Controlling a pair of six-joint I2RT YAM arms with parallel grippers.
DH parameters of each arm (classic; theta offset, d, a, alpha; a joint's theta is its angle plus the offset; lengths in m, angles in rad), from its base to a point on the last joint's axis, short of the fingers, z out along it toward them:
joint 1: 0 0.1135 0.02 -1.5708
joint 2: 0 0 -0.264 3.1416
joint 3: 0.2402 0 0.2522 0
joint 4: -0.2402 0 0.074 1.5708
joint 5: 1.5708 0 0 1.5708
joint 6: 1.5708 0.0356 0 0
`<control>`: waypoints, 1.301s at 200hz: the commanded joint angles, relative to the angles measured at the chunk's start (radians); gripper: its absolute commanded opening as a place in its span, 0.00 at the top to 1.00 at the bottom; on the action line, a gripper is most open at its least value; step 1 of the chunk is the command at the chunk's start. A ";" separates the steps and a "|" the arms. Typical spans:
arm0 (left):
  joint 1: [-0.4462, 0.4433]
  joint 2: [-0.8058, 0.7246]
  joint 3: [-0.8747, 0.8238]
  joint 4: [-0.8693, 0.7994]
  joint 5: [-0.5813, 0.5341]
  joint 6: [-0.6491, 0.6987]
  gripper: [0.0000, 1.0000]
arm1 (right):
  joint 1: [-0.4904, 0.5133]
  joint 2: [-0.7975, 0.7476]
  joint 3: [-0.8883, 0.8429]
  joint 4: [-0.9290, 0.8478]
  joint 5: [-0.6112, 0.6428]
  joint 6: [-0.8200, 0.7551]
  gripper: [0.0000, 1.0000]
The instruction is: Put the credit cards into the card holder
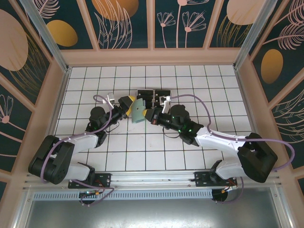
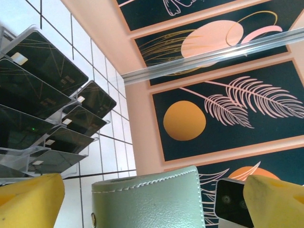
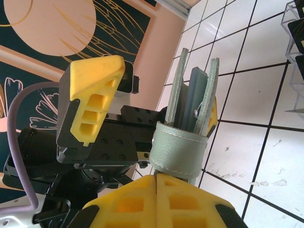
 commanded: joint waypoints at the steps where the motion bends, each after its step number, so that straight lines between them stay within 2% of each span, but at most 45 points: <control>1: -0.006 -0.007 -0.008 0.081 0.016 -0.020 0.08 | -0.014 0.007 0.014 0.095 -0.021 0.025 1.00; 75: -0.005 0.016 -0.014 0.153 0.022 -0.041 0.44 | -0.022 0.022 -0.010 0.130 -0.038 0.051 1.00; 111: -0.006 0.029 -0.009 0.164 0.028 -0.044 0.68 | -0.022 0.026 -0.016 0.130 -0.041 0.054 1.00; 145: -0.006 0.034 -0.010 0.155 0.024 -0.034 1.00 | -0.037 0.016 -0.014 0.090 -0.041 0.035 1.00; 149: -0.006 0.032 -0.009 0.148 0.022 -0.030 1.00 | -0.038 0.009 -0.012 0.069 -0.031 0.025 0.99; 170: -0.006 0.010 -0.011 0.073 0.005 0.028 1.00 | -0.039 -0.060 0.014 -0.142 0.078 -0.051 0.67; 192: -0.008 -0.042 0.001 -0.091 -0.035 0.143 1.00 | -0.016 -0.092 0.078 -0.389 0.215 -0.147 0.50; 220: -0.009 -0.077 0.004 -0.193 -0.069 0.215 1.00 | 0.045 -0.047 0.183 -0.578 0.362 -0.243 0.41; 260: -0.012 -0.065 0.004 -0.199 -0.069 0.205 1.00 | 0.126 0.087 0.325 -0.654 0.480 -0.341 0.36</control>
